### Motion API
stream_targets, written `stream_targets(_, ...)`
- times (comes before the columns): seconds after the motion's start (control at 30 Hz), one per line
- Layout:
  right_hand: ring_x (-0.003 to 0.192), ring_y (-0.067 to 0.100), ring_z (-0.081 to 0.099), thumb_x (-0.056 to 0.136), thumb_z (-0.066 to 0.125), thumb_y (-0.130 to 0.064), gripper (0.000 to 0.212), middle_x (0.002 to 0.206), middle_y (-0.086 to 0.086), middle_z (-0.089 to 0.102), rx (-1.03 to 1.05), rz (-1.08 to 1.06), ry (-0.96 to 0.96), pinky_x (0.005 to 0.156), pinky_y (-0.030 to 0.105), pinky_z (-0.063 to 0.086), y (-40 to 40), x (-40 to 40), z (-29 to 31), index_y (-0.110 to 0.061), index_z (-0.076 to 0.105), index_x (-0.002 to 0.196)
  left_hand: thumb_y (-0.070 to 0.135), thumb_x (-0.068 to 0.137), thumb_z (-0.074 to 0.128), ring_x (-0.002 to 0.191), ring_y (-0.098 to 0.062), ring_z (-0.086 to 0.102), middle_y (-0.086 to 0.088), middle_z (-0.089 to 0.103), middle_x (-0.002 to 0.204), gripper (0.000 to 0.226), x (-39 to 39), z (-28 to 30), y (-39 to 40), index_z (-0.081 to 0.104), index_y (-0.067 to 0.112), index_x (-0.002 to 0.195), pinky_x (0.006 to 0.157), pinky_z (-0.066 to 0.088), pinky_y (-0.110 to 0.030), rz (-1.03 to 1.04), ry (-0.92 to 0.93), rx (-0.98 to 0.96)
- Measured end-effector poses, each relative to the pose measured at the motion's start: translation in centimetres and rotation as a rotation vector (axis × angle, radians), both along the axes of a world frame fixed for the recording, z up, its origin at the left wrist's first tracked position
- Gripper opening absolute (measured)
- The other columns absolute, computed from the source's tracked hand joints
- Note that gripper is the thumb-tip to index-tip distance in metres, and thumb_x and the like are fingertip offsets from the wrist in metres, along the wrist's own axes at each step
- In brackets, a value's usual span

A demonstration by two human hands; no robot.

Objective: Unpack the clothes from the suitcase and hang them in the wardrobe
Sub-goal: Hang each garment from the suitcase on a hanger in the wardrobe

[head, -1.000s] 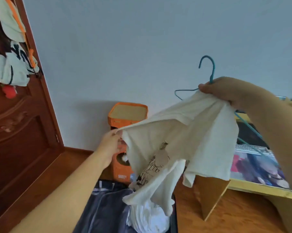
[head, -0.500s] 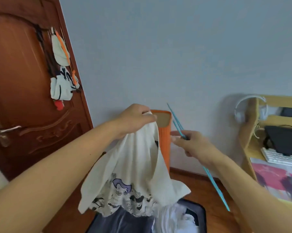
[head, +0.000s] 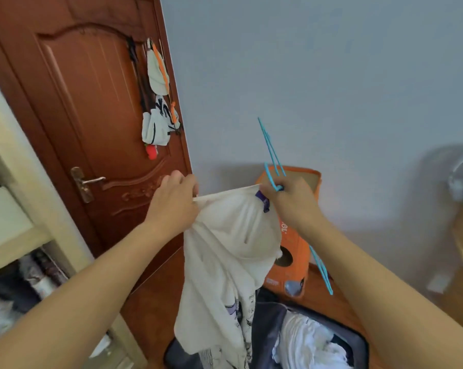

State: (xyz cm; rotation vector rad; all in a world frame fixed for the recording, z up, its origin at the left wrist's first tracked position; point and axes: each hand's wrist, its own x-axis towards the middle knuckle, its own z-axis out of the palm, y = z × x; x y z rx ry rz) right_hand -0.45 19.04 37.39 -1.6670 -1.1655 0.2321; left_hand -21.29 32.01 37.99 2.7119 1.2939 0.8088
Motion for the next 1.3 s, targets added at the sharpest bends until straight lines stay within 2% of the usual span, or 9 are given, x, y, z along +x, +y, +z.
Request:
stream_targets(0.1,0.065,0.026,0.066,0.082,0.054,-0.021,0.028,0.055,0.008,0.066,-0.048,-0.142,-0.028,0.065,0.036,0.054,1.3,1.3,1.4,-0.005,0.068,0.064,-0.004,0.084,0.052,0.089,-0.023,0.054,0.006,0.037,0.11,0.043,-1.7,-1.9,-0.4,0.049,0.028,0.113,0.074,0.05,-0.042,-0.123,-0.081,-0.129)
stream_targets(0.23,0.064,0.034,0.068,0.079,0.057,-0.015,0.023,0.057,0.015,0.068,-0.139,-0.204,0.079,0.065,0.04,0.059,1.8,3.8,2.8,-0.004,0.07,0.066,-0.011,0.083,0.047,0.065,-0.017,0.051,0.009,0.032,0.118,0.062,-2.4,-1.9,-2.7,0.05,0.035,0.125,0.057,0.043,-0.034,-0.547,0.266,0.048)
stream_targets(0.43,0.039,0.013,0.037,0.086,0.057,-0.015,0.024,0.042,-0.006,0.043,-0.237,-0.023,0.076,0.042,0.021,0.029,-0.3,4.0,3.2,-0.012,0.059,0.062,-0.005,0.086,0.039,0.067,-0.028,0.053,0.003,0.037,0.114,0.079,2.0,0.0,-2.1,0.03,0.037,0.153,0.054,0.032,-0.031,-0.261,0.277,-0.126)
stream_targets(0.6,0.042,0.011,0.033,0.097,0.043,-0.005,0.04,0.078,0.011,0.052,-0.252,0.118,0.249,0.044,0.025,0.027,-4.5,6.8,0.7,-0.03,0.048,0.129,-0.001,0.089,0.038,0.081,-0.034,0.059,-0.004,0.038,0.118,0.069,6.1,0.0,-1.3,0.022,0.02,0.153,0.067,0.051,-0.044,-0.222,0.32,-0.275)
stream_targets(0.83,0.043,0.015,0.026,0.107,0.045,-0.022,0.025,0.069,0.013,0.061,-0.161,0.073,0.321,0.042,0.022,0.02,-12.5,8.6,0.4,-0.005,0.064,0.108,-0.004,0.096,0.035,0.077,-0.04,0.063,-0.02,0.037,0.133,0.057,9.1,-2.0,-0.3,0.022,0.009,0.15,0.062,0.062,-0.049,-0.177,0.488,-0.522)
stream_targets(0.97,0.046,0.011,0.041,0.101,0.054,-0.026,0.03,0.064,0.013,0.062,-0.413,0.072,0.029,0.048,0.021,0.035,-14.1,6.1,-0.3,-0.006,0.071,0.09,-0.004,0.096,0.036,0.067,-0.035,0.059,-0.017,0.045,0.113,0.025,10.3,-2.7,-0.8,0.035,0.007,0.119,0.054,0.059,-0.049,-0.213,0.505,-0.512)
stream_targets(1.13,0.049,0.012,0.049,0.099,0.056,-0.028,0.044,0.055,0.0,0.058,-0.354,-0.061,-0.017,0.055,0.028,0.04,-8.3,2.6,-2.1,-0.014,0.057,0.058,-0.009,0.092,0.039,0.067,-0.034,0.058,-0.005,0.032,0.108,0.03,10.9,-1.2,-4.2,0.035,0.003,0.119,0.037,0.046,-0.029,-0.282,0.515,-0.447)
stream_targets(1.23,0.055,0.004,0.055,0.099,0.055,-0.023,0.042,0.054,-0.006,0.062,-0.313,-0.036,-0.034,0.057,0.023,0.038,-4.8,1.3,-3.3,-0.016,0.06,0.059,-0.005,0.087,0.042,0.087,-0.032,0.058,-0.004,0.037,0.118,0.025,10.1,0.3,-6.8,0.04,0.015,0.101,0.048,0.056,-0.037,-0.386,0.487,-0.412)
stream_targets(1.3,0.057,-0.002,0.057,0.098,0.056,-0.021,0.037,0.056,-0.01,0.066,-0.208,-0.024,-0.048,0.062,0.018,0.038,-4.8,1.1,-2.8,-0.013,0.066,0.064,0.005,0.088,0.047,0.109,-0.028,0.059,0.005,0.037,0.134,0.037,8.8,0.6,-7.4,0.047,0.022,0.121,0.071,0.061,-0.045,-0.436,0.477,-0.305)
